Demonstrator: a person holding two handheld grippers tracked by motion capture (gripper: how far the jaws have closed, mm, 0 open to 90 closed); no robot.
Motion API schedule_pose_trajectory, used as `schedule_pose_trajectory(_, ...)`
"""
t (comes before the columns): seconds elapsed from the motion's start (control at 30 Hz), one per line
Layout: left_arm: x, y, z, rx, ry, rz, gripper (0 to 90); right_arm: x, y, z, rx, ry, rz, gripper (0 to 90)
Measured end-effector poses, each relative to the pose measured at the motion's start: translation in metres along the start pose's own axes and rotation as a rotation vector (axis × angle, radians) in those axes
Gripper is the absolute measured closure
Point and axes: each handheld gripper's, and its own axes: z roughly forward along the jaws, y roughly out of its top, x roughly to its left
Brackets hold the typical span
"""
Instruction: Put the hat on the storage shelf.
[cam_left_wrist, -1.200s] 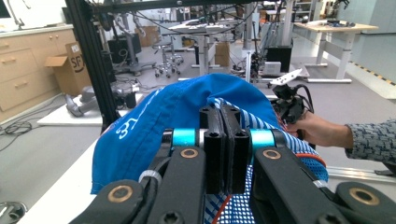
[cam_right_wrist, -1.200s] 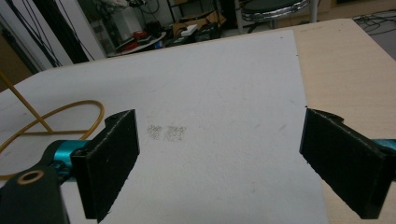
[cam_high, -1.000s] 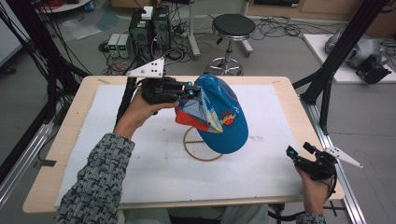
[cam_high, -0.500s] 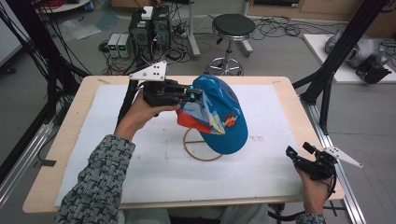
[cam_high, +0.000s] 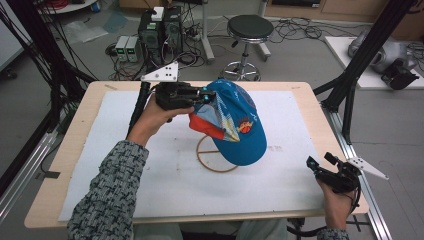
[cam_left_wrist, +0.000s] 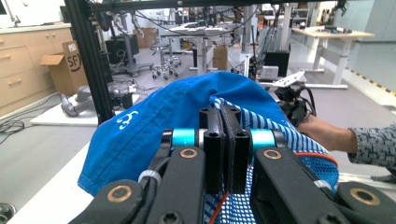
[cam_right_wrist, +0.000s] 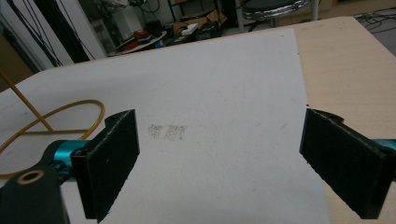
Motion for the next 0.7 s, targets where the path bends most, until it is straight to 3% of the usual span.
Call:
schedule_pose_trajectory(0.33, -0.0012, 0.0001, 0.0003, -0.010, -0.019, -0.005, 85.6, -0.0002, 0.0001, 0.0001, 0.000, 0.002, 0.002, 11.0)
schedule_pose_trajectory(0.7, -0.0010, -0.0030, -0.0026, -0.020, -0.013, -0.040, 66.9, -0.0001, 0.0001, -0.0001, 0.000, 0.000, 0.001, 11.0)
